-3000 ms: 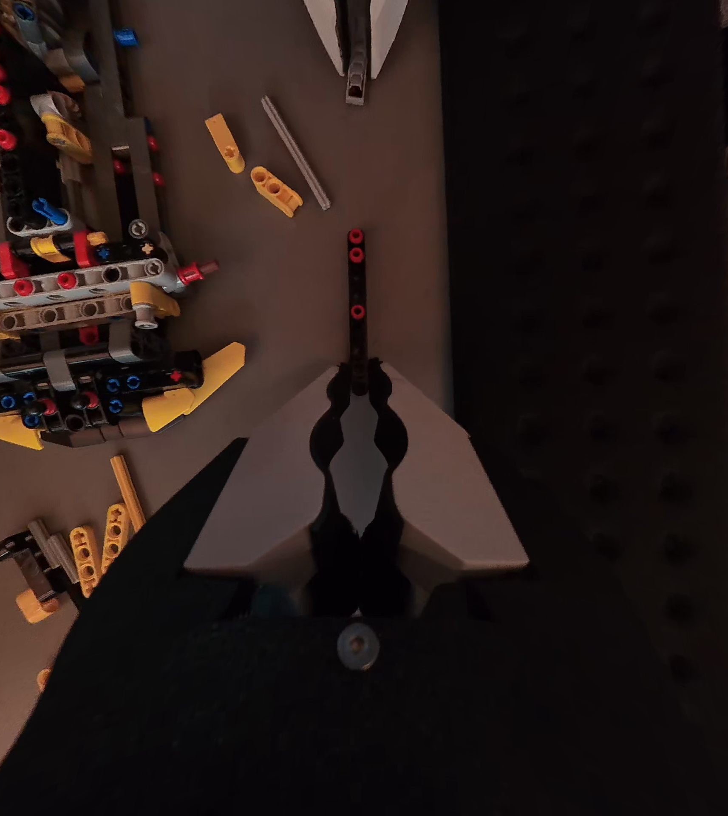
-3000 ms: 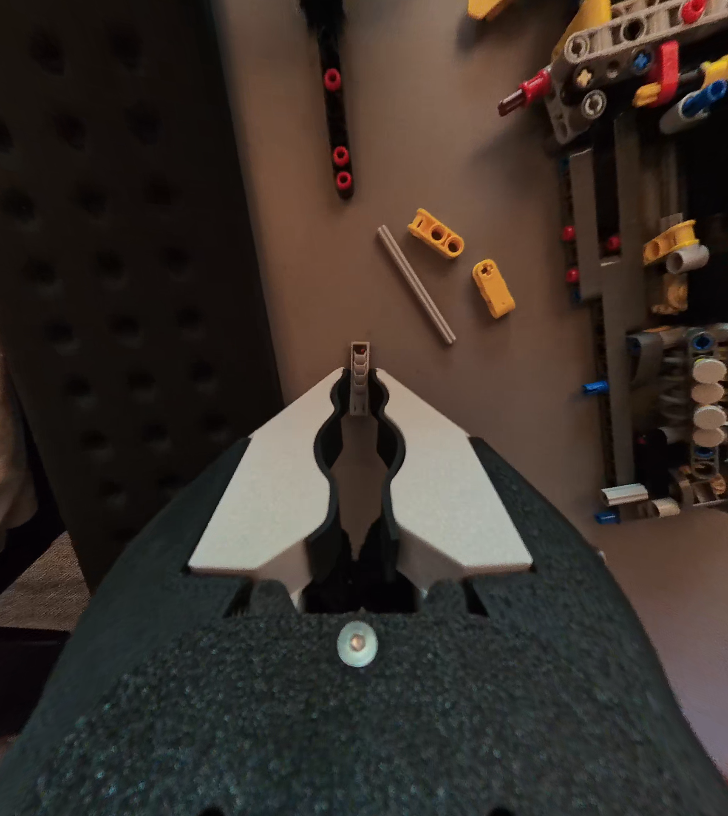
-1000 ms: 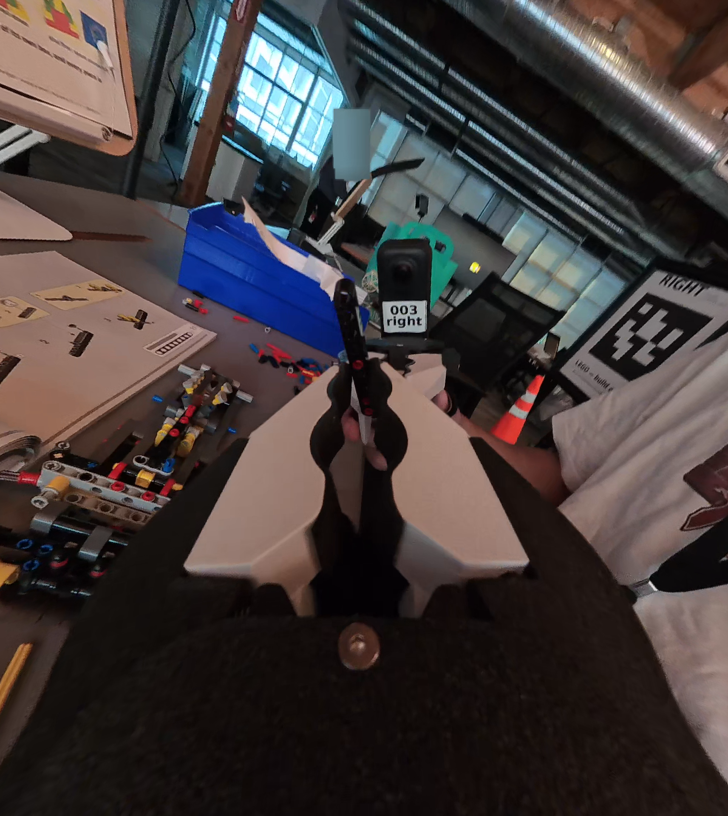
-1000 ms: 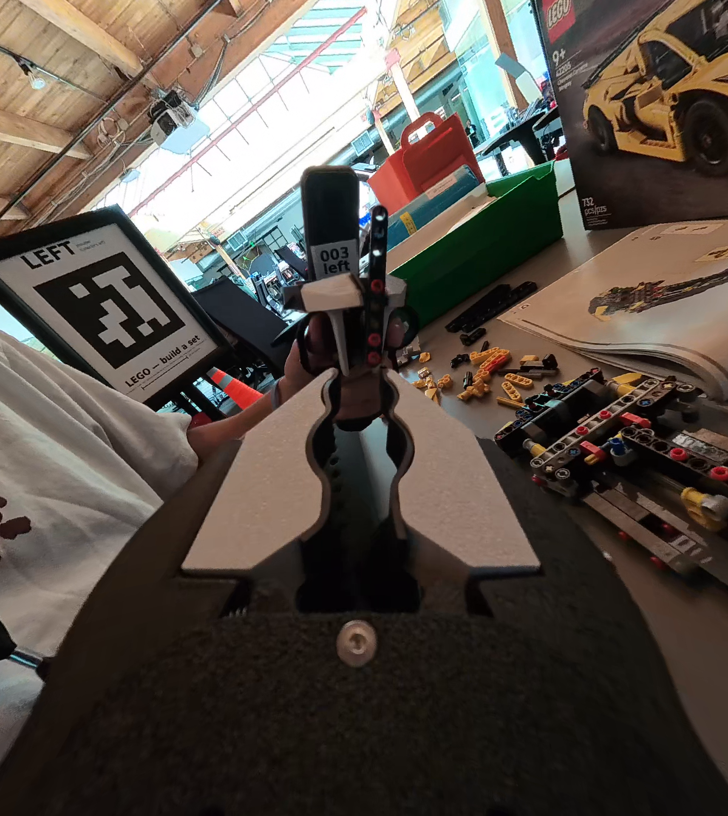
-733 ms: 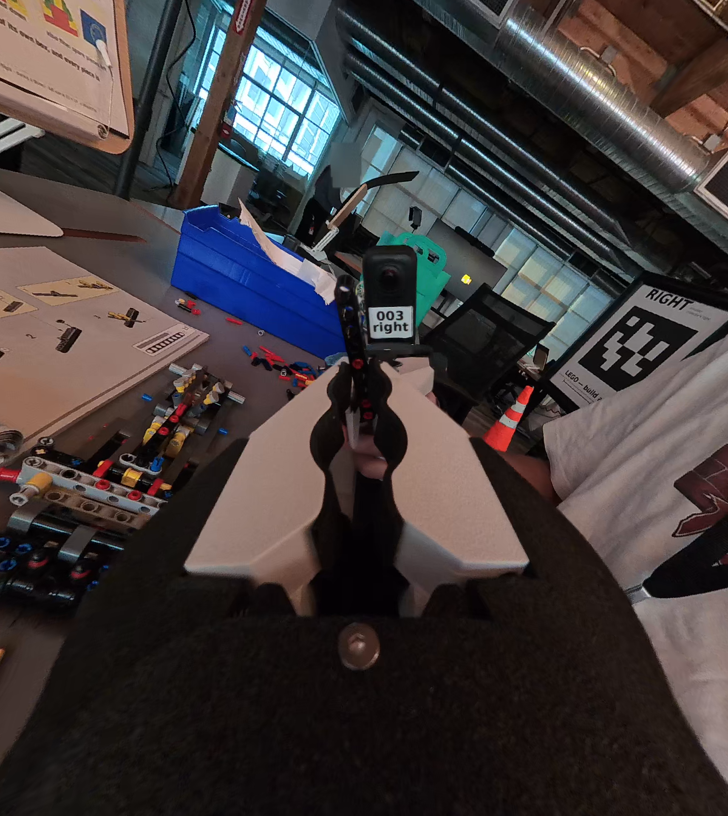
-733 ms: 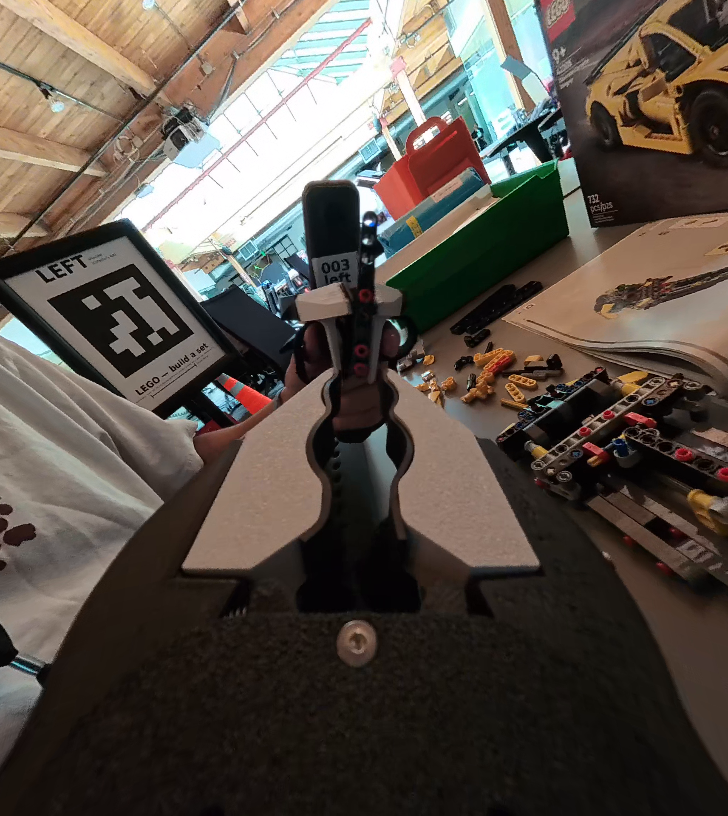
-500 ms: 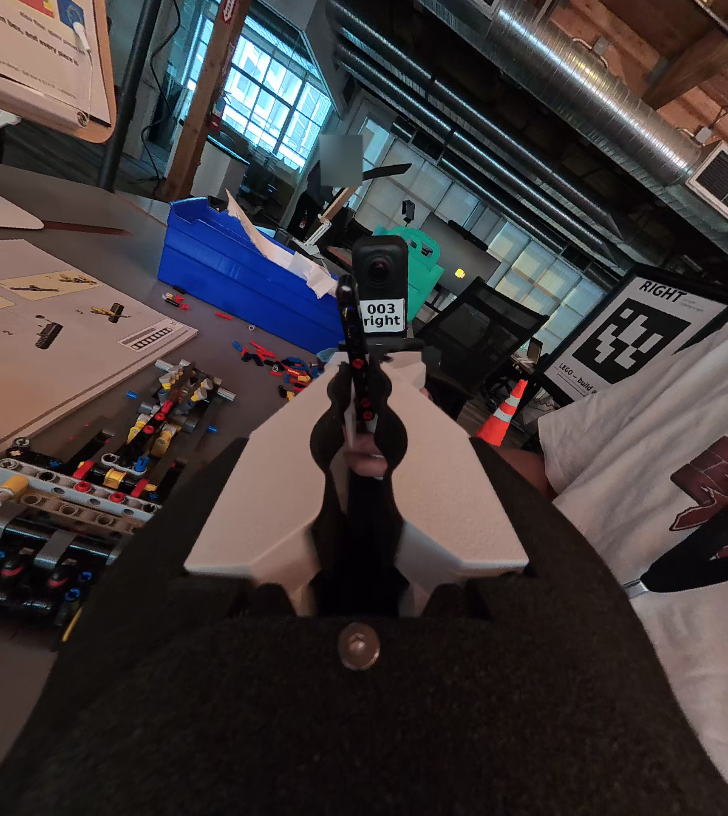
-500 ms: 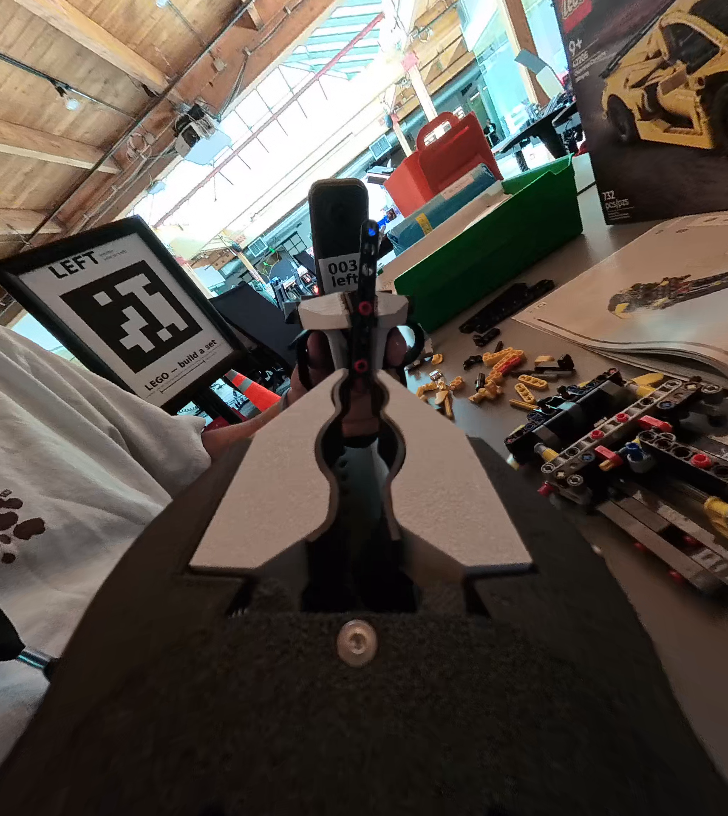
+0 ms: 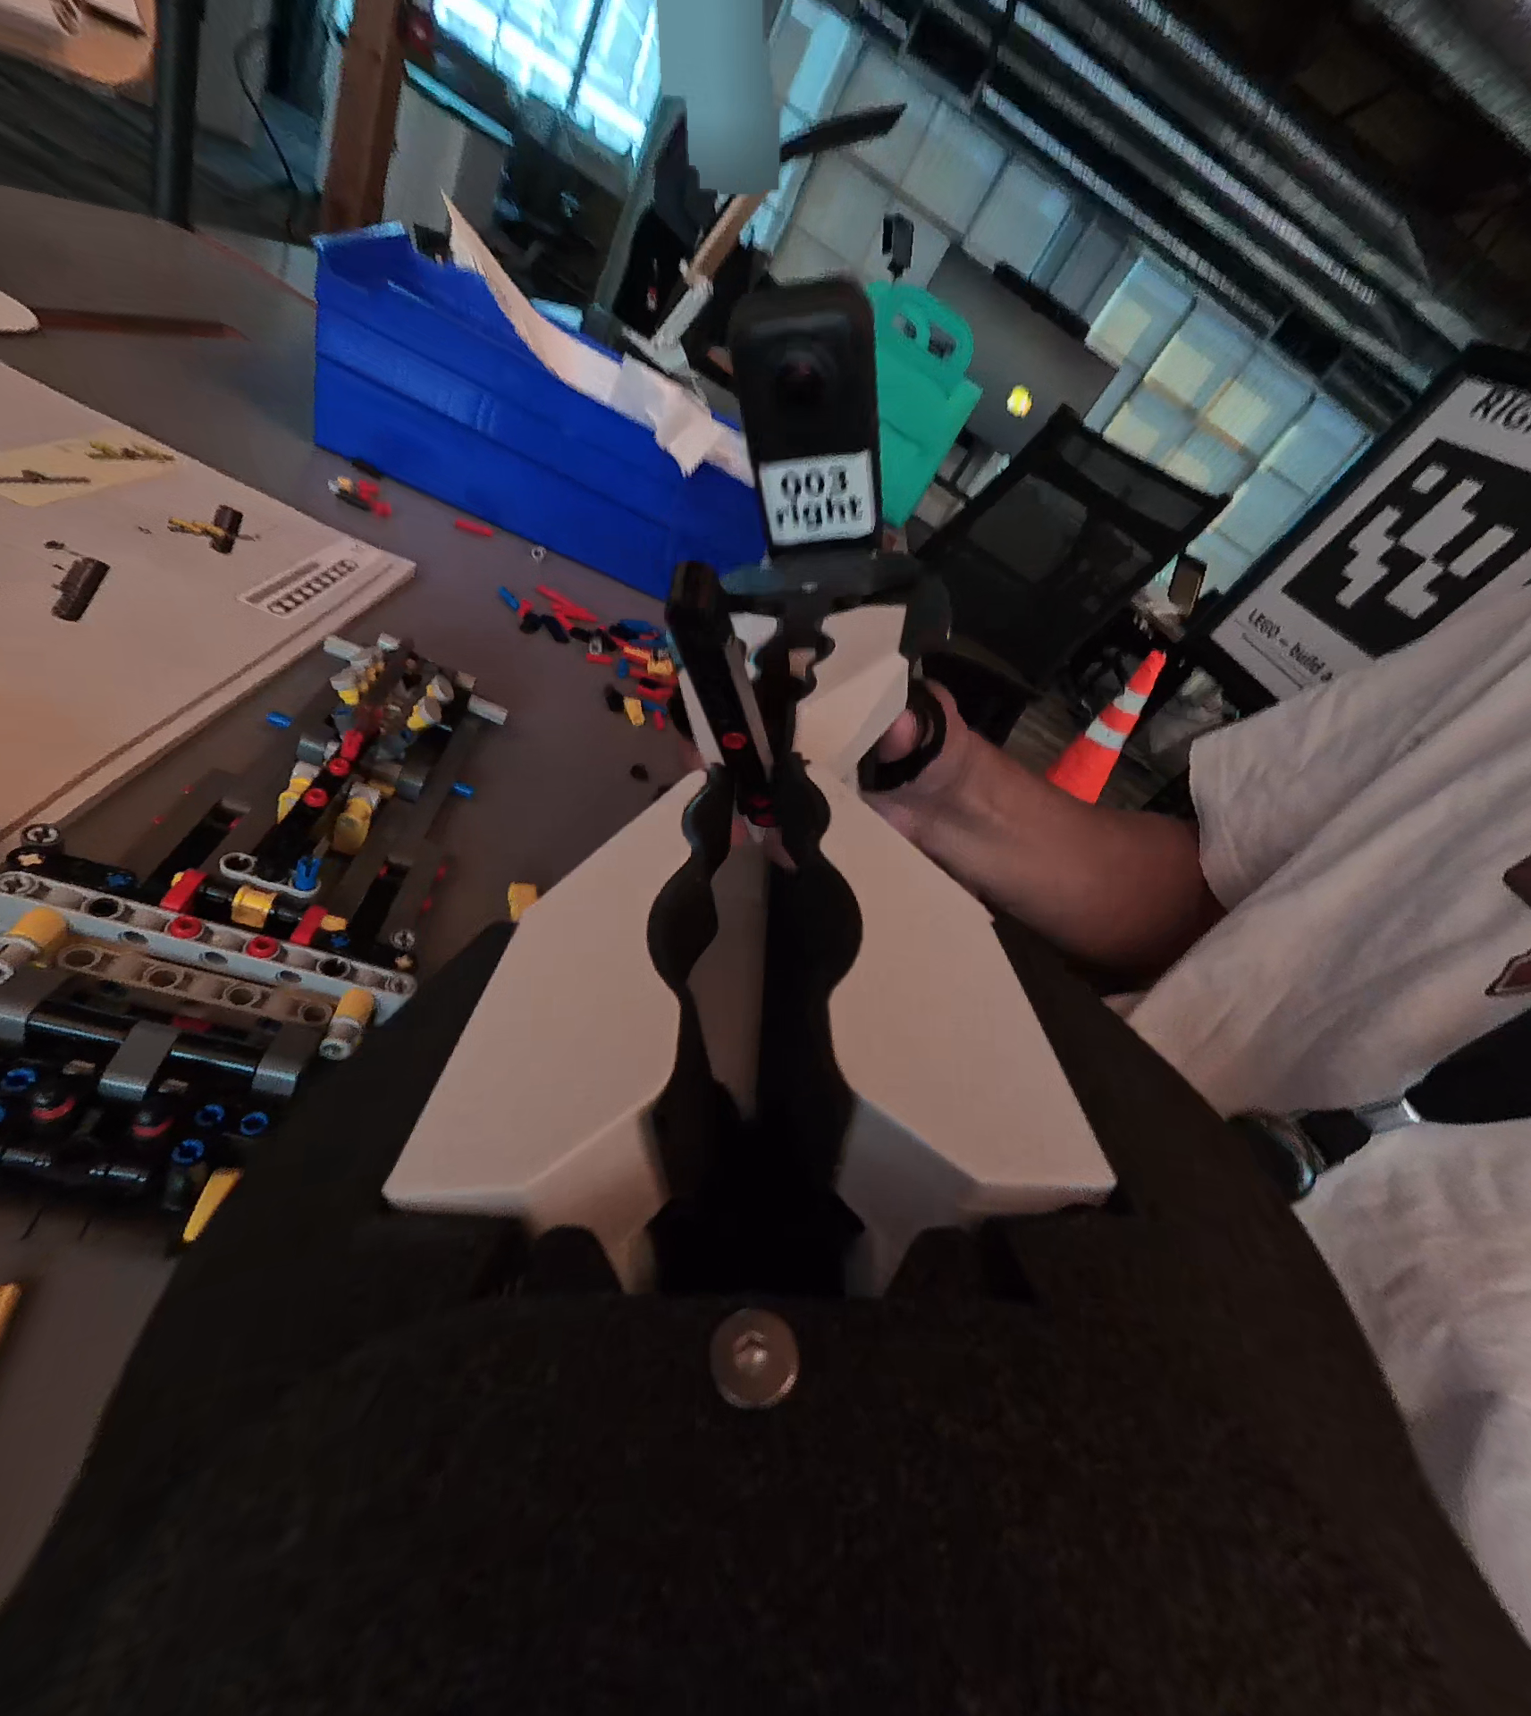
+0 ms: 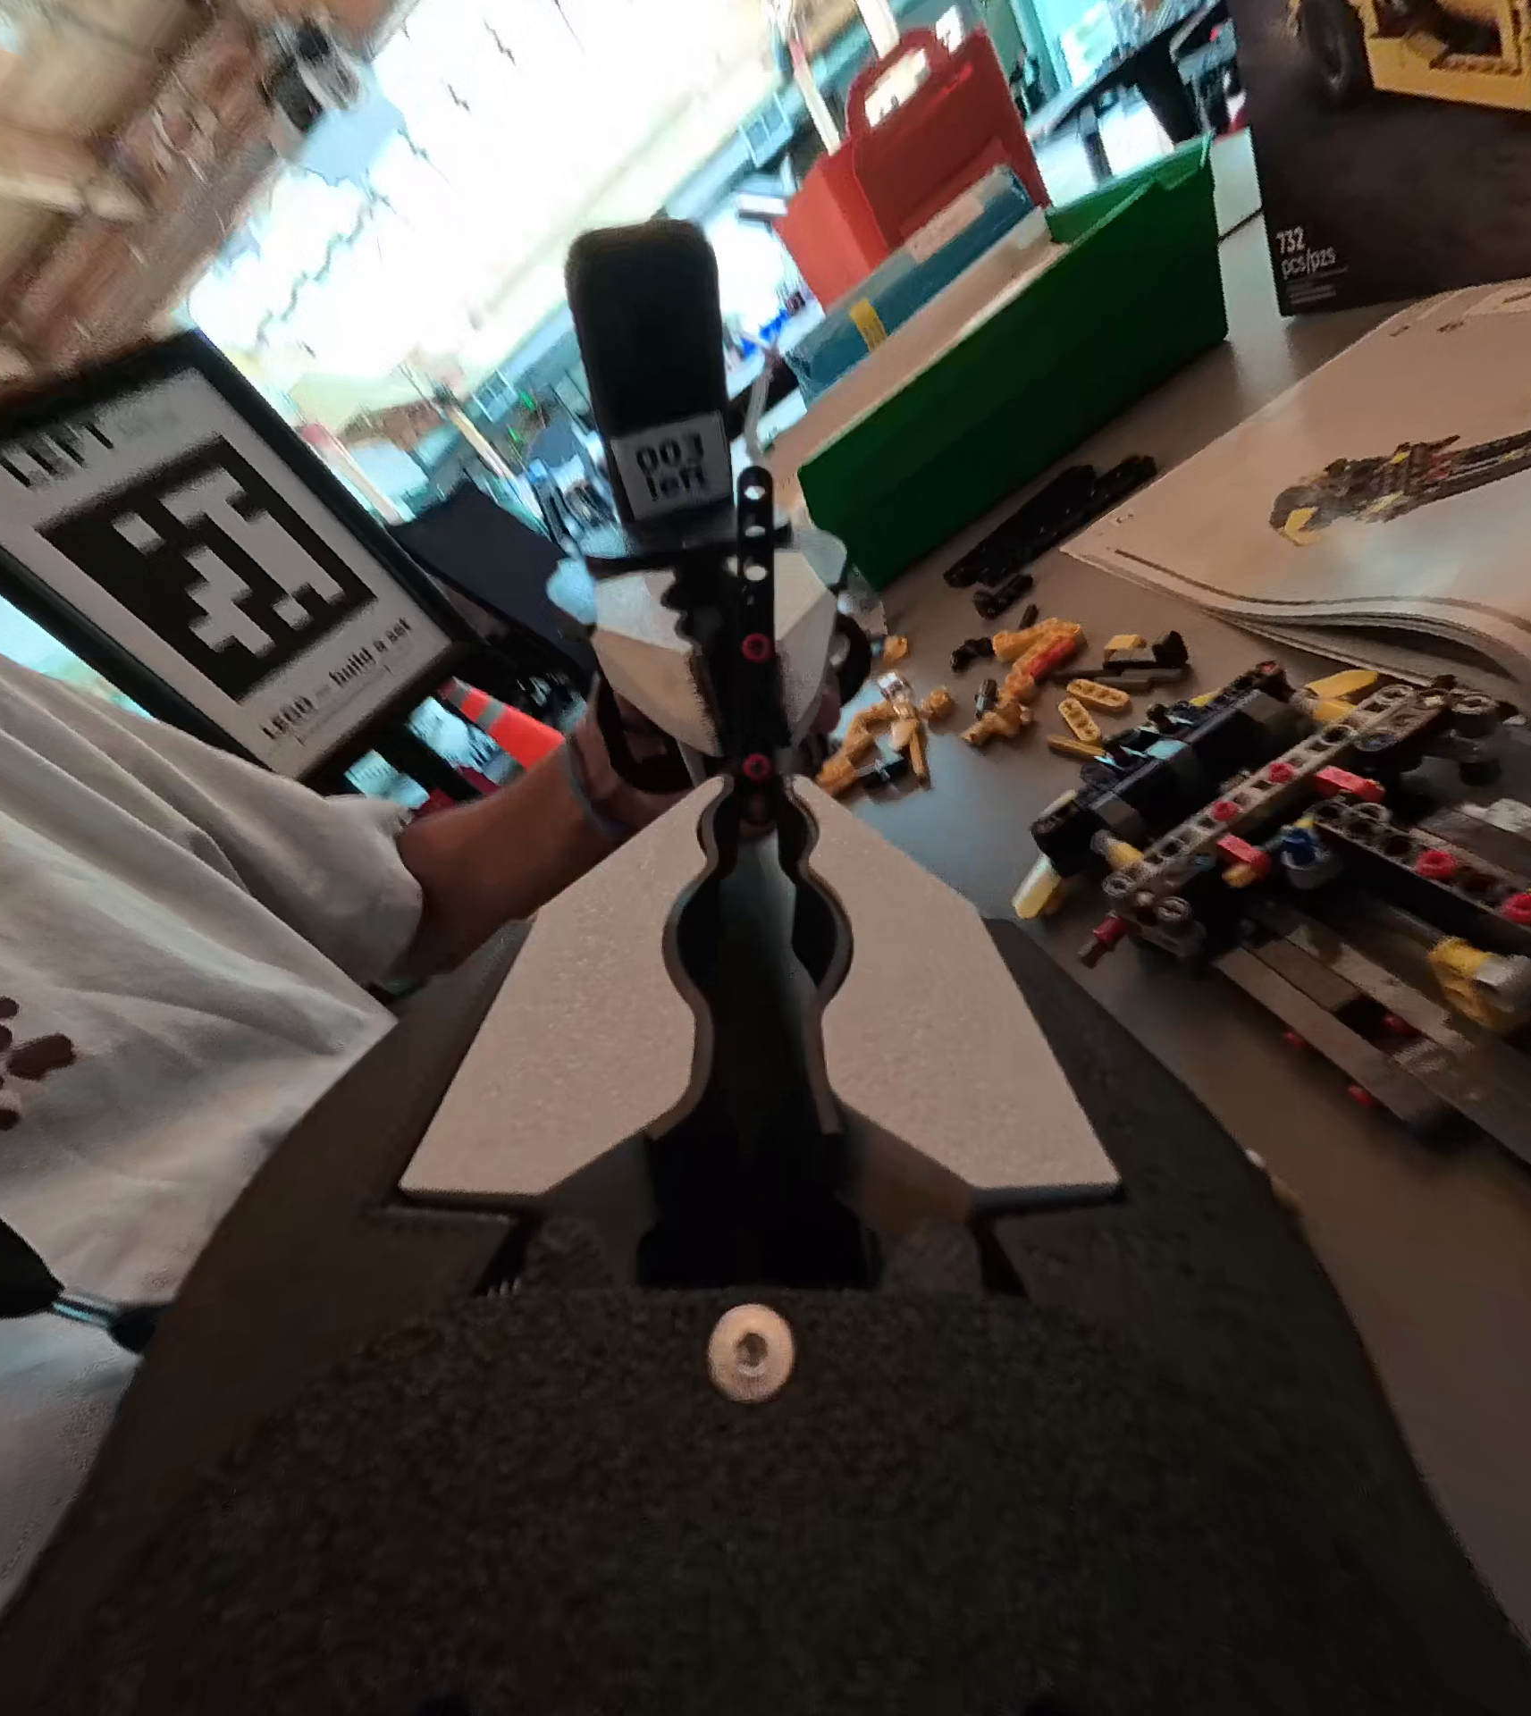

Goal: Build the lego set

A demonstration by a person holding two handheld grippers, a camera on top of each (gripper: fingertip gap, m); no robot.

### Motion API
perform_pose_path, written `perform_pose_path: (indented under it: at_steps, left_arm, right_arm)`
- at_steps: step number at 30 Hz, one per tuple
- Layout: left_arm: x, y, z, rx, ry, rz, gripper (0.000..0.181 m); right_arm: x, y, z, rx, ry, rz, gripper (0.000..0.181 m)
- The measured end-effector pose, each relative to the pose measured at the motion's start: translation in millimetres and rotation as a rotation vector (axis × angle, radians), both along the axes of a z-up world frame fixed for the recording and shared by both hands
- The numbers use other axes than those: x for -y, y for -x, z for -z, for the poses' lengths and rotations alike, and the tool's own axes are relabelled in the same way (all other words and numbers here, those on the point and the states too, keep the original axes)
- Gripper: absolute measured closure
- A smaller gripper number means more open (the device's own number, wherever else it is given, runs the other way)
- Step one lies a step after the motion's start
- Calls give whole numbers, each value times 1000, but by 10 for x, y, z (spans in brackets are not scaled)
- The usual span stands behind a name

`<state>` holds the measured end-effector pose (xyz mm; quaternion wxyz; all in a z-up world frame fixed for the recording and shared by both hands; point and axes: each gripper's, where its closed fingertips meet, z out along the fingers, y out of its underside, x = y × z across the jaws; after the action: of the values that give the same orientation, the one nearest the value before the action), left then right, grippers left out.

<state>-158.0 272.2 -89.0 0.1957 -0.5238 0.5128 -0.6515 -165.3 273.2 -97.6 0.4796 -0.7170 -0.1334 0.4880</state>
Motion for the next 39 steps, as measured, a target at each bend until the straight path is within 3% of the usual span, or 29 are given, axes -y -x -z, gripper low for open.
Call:
perform_pose_path:
  at_steps: [7,20,26,29,34,39]
  left_arm:
    - [104,32,197,-126,-183,98,176]
    - [206,79,416,-209,-242,156,172]
    - [119,73,448,-245,-279,125,157]
    - [151,76,454,-233,-323,131,169]
    - [251,129,455,-219,-346,187,175]
    - [238,140,320,-163,-314,179,175]
  right_arm:
    - [153,-61,194,375,25,-131,175]
    - [171,3,382,560,55,-217,174]
    - [157,14,408,589,52,-229,174]
    - [174,44,431,597,55,-251,174]
    - [238,96,435,598,28,-307,174]
    - [222,122,289,448,-19,-300,175]
